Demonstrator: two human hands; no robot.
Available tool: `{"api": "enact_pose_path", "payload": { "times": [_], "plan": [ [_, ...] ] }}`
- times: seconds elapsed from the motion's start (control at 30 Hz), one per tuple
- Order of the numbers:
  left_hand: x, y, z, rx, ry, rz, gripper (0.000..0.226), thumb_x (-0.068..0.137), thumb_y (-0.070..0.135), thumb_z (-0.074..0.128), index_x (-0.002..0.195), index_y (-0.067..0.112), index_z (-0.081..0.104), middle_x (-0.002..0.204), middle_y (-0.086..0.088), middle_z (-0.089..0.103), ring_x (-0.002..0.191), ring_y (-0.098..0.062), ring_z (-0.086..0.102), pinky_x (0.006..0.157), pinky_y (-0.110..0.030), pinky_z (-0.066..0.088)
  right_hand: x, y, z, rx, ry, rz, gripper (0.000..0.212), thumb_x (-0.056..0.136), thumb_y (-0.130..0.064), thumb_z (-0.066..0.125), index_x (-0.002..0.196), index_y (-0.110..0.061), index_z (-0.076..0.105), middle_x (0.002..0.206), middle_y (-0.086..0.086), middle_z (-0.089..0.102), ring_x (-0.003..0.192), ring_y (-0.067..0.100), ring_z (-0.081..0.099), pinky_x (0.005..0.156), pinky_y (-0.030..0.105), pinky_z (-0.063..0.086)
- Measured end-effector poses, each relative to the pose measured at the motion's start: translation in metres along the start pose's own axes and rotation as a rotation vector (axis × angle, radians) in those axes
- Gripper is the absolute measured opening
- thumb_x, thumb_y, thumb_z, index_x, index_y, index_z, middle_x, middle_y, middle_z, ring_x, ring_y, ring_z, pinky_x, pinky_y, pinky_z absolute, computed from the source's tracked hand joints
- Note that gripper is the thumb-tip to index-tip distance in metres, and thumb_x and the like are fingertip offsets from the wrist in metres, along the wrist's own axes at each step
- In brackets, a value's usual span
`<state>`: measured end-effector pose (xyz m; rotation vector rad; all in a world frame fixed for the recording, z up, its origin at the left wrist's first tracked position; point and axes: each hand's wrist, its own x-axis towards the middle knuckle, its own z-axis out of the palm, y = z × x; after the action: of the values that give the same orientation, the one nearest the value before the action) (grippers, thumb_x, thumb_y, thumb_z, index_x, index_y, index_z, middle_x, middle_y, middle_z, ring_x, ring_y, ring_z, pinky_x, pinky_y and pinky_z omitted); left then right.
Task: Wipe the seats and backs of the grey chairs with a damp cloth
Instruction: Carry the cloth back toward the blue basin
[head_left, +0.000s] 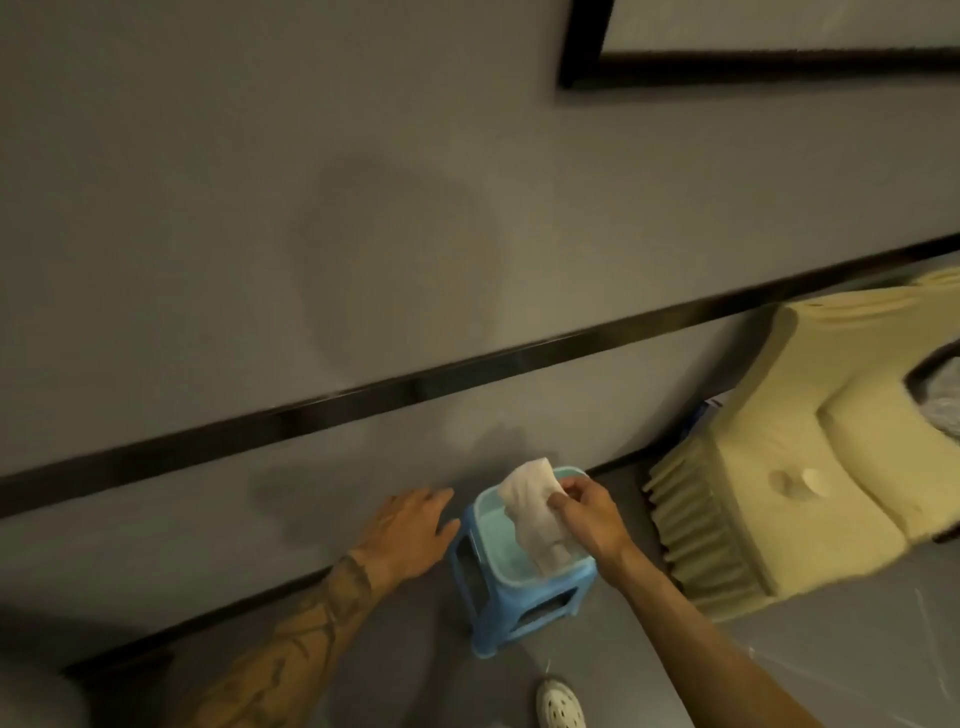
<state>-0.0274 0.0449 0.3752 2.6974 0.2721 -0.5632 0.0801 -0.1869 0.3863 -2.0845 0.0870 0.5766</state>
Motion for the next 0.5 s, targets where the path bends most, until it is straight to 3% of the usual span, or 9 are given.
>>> {"api": "enact_pose_path", "payload": {
  "times": [0.23,0.37,0.5],
  "plan": [
    [0.088,0.022,0.086,-0.027,-0.053,-0.227,0.059,0.110,0.050,0.036,0.163,0.025,0.032,0.164,-0.004,0.041,0.150,-0.024,0.040,0.122,-0.036,0.028,0.150,0.078,0.022,-0.059,-0.197,0.079,0.010,0.091,-0.009,0.066,0.092,-0.019,0.065,0.090,0.001,0.069,0.082,0.017,0.065,0.069,0.028,0.049],
    [0.134,0.024,0.135,-0.059,-0.095,-0.273,0.066,0.105,0.056,0.022,0.161,0.025,0.036,0.164,-0.002,0.042,0.151,-0.020,0.038,0.122,-0.031,0.024,0.207,0.131,0.047,-0.135,-0.259,0.057,0.010,0.092,-0.009,0.067,0.093,-0.019,0.064,0.085,-0.006,0.066,0.078,0.013,0.062,0.064,0.022,0.046],
    [0.181,0.009,0.183,-0.044,-0.108,-0.284,0.053,0.110,0.042,0.038,0.159,0.024,0.038,0.161,-0.002,0.045,0.149,-0.021,0.040,0.122,-0.033,0.025,0.257,0.182,0.077,-0.180,-0.304,0.059,0.007,0.093,-0.011,0.066,0.096,-0.017,0.064,0.089,-0.003,0.067,0.085,0.020,0.065,0.075,0.031,0.050]
  ]
}}
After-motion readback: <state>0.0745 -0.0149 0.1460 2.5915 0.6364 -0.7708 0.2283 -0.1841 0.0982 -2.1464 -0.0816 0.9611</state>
